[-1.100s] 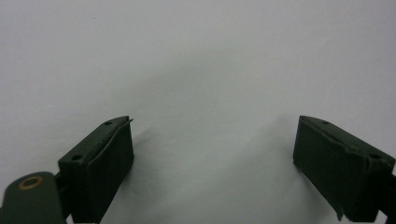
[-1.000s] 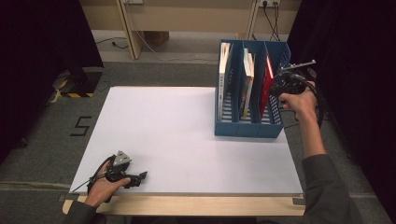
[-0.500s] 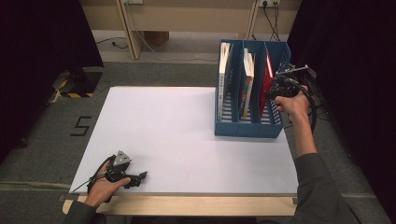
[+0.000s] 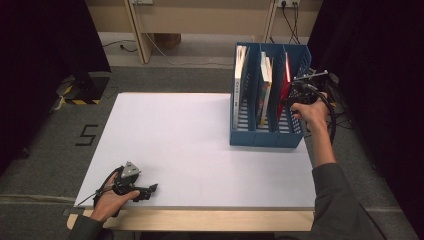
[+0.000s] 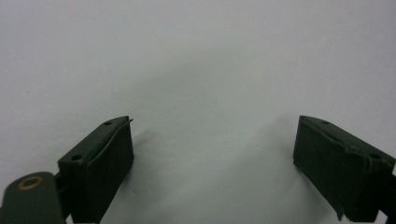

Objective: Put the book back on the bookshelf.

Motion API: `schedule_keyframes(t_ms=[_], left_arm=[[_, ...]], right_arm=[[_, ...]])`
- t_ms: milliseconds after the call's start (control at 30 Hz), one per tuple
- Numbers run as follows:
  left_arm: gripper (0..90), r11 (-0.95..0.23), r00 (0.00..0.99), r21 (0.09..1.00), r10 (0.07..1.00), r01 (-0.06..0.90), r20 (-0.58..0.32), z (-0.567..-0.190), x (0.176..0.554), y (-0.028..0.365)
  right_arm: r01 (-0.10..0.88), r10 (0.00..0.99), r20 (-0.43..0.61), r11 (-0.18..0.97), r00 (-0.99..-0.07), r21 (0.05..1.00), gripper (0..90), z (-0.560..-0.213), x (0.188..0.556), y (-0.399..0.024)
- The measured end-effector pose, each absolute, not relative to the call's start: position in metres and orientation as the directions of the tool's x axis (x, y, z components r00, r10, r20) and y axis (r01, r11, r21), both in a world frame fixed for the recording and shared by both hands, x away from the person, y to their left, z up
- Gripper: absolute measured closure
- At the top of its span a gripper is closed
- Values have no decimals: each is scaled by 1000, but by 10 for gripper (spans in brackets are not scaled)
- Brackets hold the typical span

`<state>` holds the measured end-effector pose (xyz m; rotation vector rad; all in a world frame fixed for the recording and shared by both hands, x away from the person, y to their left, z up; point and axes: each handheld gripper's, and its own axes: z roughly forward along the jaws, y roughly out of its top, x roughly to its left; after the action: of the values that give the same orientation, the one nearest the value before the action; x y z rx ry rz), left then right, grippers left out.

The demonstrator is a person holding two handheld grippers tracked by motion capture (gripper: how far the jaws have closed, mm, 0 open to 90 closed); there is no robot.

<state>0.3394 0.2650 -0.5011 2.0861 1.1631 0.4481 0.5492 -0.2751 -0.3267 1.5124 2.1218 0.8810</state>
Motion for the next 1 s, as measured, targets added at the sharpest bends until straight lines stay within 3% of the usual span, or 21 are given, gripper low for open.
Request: schedule_keyframes(t_ms=[167,333,767,1000], left_arm=[[113,-355,539,716,842,601,-34,-501,339,265],[111,-357,541,717,840,598,-33,-501,339,266],[108,-357,545,721,838,594,-33,-502,339,266],[108,-356,545,723,838,592,-33,-502,339,266]], right_arm=[[696,947,47,199,-318,690,413,-327,536,-275],[679,947,45,194,-317,708,327,-328,519,-274],[668,916,125,181,-382,722,164,-360,473,-253],[646,908,91,217,-408,731,165,-380,452,-238]])
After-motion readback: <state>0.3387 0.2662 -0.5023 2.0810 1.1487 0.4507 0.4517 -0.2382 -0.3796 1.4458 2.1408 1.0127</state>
